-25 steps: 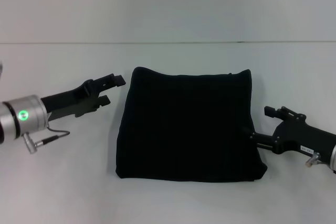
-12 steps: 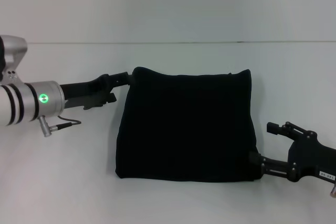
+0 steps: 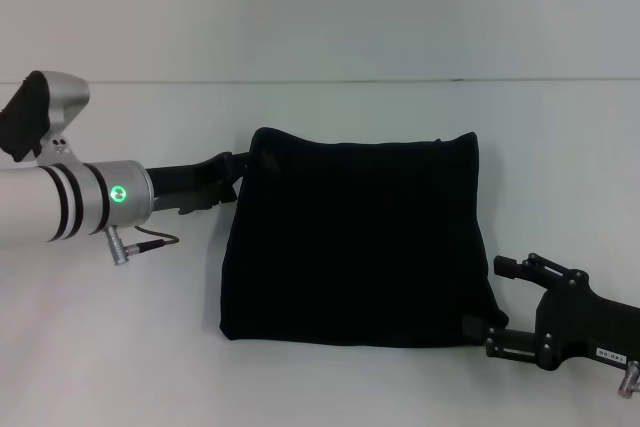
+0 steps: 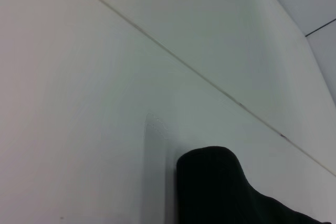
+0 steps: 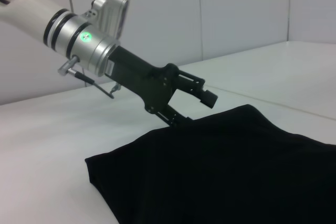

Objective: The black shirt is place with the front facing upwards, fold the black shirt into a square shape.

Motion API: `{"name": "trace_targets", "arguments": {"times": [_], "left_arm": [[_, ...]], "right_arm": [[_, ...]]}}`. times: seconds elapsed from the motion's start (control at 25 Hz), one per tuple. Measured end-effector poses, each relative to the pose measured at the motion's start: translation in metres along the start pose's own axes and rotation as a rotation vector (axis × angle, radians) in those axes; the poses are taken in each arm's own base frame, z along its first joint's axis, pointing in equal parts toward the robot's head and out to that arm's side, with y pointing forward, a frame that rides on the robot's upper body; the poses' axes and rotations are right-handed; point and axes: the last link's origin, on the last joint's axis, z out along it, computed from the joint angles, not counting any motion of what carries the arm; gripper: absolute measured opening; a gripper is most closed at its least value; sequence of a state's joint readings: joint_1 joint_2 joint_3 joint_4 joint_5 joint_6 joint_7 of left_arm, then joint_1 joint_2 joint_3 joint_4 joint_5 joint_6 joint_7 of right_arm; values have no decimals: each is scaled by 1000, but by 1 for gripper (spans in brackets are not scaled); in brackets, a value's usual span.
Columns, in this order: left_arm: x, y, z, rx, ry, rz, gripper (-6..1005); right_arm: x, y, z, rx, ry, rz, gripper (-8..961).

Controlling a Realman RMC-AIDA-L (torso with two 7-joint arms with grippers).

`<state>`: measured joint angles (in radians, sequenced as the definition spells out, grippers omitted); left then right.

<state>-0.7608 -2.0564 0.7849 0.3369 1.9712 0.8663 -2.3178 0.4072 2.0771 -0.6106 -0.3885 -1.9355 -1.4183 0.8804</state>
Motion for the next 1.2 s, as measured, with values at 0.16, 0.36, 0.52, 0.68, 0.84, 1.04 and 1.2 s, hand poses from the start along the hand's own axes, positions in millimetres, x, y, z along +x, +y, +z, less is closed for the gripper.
{"name": "trace_targets", "arguments": {"times": [0.16, 0.36, 0.52, 0.68, 0.84, 1.04, 1.2], "left_arm": [[-3, 5, 4, -6, -21, 21, 901], [-13, 17, 14, -23, -48, 87, 875], [-13, 22, 17, -34, -42, 95, 822], [-11, 24, 17, -37, -35, 98, 736], [-10, 24, 18, -32, -28, 102, 650], [-11, 23, 19, -24, -22, 101, 486], [-10, 24, 19, -28, -13, 92, 296]], "right_arm": [[0, 0, 1, -2, 0, -1, 940], [0, 1, 1, -8, -2, 2, 941], [0, 1, 1, -9, -3, 4, 941], [-1, 2, 1, -10, -4, 4, 941], [-1, 1, 0, -7, -7, 5, 941], [-1, 1, 1, -4, -11, 5, 941], [-2, 1, 1, 0, -16, 5, 941]]}}
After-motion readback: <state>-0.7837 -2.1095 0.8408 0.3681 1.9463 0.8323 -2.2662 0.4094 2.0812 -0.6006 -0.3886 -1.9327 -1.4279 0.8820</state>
